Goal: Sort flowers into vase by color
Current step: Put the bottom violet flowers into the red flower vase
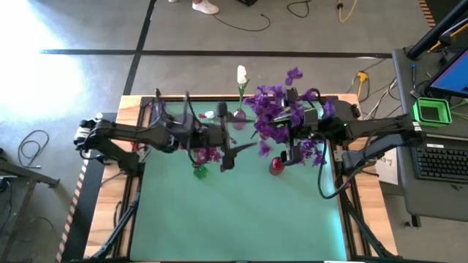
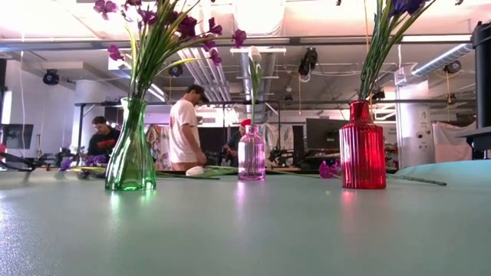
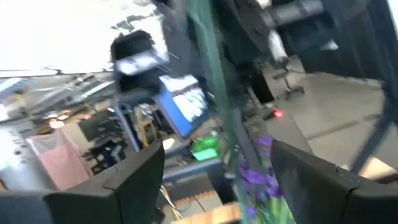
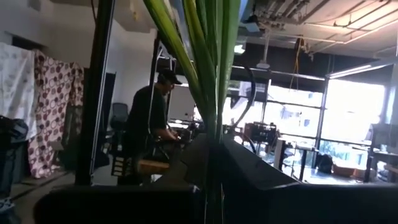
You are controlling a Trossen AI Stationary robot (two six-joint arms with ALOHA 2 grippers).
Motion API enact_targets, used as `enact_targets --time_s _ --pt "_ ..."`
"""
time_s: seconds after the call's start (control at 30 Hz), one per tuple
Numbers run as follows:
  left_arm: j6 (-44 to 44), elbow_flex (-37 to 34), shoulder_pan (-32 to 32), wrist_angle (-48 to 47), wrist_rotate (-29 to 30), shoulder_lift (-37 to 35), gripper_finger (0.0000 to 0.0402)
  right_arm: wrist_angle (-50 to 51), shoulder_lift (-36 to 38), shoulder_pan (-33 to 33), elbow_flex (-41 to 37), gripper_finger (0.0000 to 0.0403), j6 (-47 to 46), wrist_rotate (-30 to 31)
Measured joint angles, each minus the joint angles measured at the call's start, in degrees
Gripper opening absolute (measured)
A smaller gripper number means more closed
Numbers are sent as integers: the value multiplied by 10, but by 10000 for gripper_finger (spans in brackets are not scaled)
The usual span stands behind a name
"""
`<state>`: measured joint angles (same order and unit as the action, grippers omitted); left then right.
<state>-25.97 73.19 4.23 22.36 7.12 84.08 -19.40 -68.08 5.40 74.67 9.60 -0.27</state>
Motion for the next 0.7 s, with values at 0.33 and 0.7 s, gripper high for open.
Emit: enact_targets --time_s 0.33,0.7 --pt "9 0 0 9 -1 34 154 -12 1 0 0 22 -12 -2" --pt "31 -1 0 -10 3 32 3 38 9 0 0 46 -22 5"
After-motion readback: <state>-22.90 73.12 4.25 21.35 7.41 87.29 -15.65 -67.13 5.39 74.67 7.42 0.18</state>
